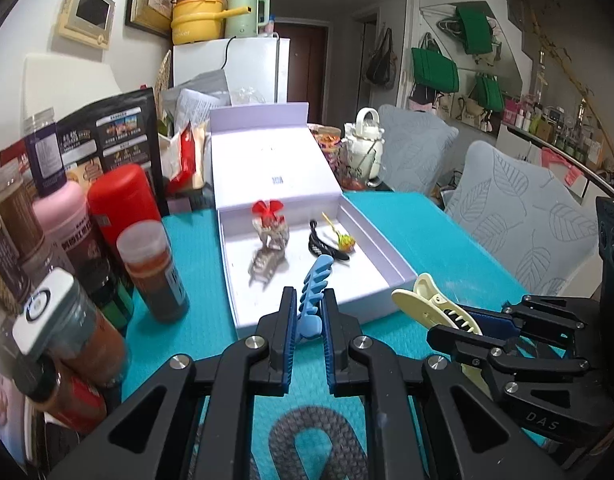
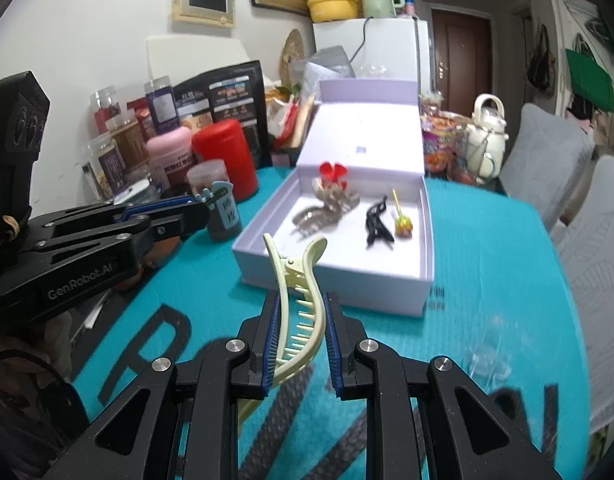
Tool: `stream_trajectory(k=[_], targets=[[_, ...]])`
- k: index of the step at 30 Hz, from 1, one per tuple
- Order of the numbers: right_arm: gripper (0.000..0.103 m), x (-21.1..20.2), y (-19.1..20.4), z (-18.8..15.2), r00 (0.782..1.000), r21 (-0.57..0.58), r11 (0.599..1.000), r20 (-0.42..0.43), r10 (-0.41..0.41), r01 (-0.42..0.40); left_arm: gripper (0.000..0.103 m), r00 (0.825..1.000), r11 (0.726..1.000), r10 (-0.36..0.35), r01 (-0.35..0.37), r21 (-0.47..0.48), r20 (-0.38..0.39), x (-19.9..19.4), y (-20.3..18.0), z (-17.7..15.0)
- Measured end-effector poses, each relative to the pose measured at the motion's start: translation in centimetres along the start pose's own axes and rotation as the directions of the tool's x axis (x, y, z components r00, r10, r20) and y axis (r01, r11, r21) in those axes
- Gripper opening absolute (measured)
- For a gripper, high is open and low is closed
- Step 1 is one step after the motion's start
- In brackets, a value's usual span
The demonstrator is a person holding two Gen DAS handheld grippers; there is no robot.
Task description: Organize rigid objects
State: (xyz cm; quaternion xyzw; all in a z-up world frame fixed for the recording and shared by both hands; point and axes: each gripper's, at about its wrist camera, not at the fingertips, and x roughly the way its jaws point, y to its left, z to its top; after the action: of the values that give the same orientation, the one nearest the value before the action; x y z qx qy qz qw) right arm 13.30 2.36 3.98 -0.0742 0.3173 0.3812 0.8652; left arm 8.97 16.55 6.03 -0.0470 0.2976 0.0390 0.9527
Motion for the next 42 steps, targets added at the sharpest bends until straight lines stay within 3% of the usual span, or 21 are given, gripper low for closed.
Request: stream_trajectory(k=[24,37,42], targets=[[0.021,5.0,-3.4,9.3,0.998,-0.054,0.999,0.065,-0.004,0.007,0.012,0.996,1.000,-0.001,-0.002,0.031,0.084,6.0,1.7,8.4],[0.021,9.4,-6.6,12.6,0.996,-0.013,0.999,0.080,-0.033,0.034,0.012,0.996,1.000,0.005,-0.005,-0.006,0.087,11.5,3.2,11.3],[0.021,11.2,-7.5,13.3,0.996,0.006,0.999,0.080,-0.040,0.040,0.012,0.999,1.000,0.018,-0.017,-0.025,0.042,13.7,4.5,11.3]])
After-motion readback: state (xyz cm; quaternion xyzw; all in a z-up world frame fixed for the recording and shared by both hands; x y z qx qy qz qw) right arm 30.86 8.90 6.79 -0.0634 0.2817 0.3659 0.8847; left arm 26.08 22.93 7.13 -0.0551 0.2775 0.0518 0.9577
